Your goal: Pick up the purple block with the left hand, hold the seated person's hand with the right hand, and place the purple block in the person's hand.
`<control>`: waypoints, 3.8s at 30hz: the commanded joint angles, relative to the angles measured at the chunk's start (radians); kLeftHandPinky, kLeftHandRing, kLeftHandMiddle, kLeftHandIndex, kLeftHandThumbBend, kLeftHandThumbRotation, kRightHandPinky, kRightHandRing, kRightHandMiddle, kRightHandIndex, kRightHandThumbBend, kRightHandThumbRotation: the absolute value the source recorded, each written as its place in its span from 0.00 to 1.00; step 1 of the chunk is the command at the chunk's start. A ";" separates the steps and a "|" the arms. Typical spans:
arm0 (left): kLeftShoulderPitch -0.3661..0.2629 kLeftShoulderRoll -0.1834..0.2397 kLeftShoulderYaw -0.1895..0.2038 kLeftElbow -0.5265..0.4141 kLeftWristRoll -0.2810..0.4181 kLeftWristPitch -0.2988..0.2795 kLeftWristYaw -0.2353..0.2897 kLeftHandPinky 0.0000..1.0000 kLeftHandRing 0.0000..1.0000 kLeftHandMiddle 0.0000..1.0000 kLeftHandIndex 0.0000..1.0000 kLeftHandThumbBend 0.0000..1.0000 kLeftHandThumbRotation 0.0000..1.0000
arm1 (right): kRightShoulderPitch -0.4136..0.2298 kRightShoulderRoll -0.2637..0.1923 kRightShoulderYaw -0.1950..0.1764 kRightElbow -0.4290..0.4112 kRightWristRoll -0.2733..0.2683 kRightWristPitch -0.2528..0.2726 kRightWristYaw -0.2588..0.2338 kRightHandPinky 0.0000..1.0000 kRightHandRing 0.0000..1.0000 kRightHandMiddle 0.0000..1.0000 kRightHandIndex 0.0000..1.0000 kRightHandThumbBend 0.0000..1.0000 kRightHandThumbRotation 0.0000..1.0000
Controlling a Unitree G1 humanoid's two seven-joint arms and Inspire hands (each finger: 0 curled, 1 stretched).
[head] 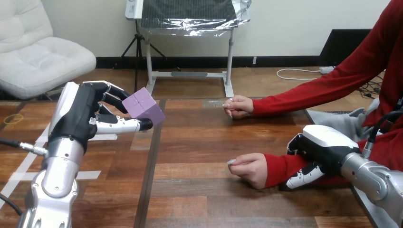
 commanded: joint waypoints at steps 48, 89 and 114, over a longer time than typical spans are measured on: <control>-0.036 -0.001 0.013 -0.041 -0.001 -0.002 0.000 0.22 0.30 0.37 0.44 0.68 0.00 | -0.064 -0.017 -0.104 -0.111 0.165 -0.043 0.035 0.30 0.33 0.38 0.37 0.75 0.20; -0.040 -0.019 0.010 -0.038 -0.009 0.007 -0.011 0.20 0.28 0.35 0.44 0.65 0.00 | -0.075 -0.048 -0.144 -0.194 0.204 -0.049 0.069 0.27 0.32 0.37 0.36 0.76 0.18; -0.053 -0.028 -0.006 -0.016 0.017 0.003 -0.002 0.19 0.27 0.35 0.44 0.66 0.00 | -0.080 -0.039 -0.137 -0.195 0.192 -0.053 0.075 0.27 0.32 0.37 0.36 0.76 0.17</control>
